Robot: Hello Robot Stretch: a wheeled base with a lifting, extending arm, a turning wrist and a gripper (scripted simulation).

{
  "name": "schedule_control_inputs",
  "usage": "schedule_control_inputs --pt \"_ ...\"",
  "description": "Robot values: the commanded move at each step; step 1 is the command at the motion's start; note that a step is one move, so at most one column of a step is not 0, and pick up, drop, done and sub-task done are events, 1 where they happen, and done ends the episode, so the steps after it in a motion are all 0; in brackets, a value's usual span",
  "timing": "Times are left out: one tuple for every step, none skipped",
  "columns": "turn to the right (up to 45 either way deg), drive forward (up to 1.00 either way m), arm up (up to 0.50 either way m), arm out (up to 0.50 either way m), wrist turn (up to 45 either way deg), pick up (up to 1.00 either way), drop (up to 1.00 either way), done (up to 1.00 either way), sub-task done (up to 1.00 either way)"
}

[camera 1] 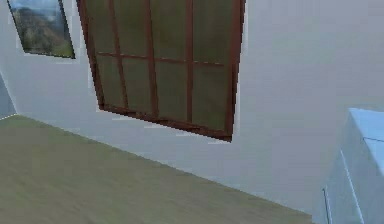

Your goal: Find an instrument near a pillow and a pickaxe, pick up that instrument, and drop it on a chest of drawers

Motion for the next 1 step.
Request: schedule_control_inputs --pt "-42.0 0.00 0.00 0.00 0.0 0.00 0.00 0.00 0.00"
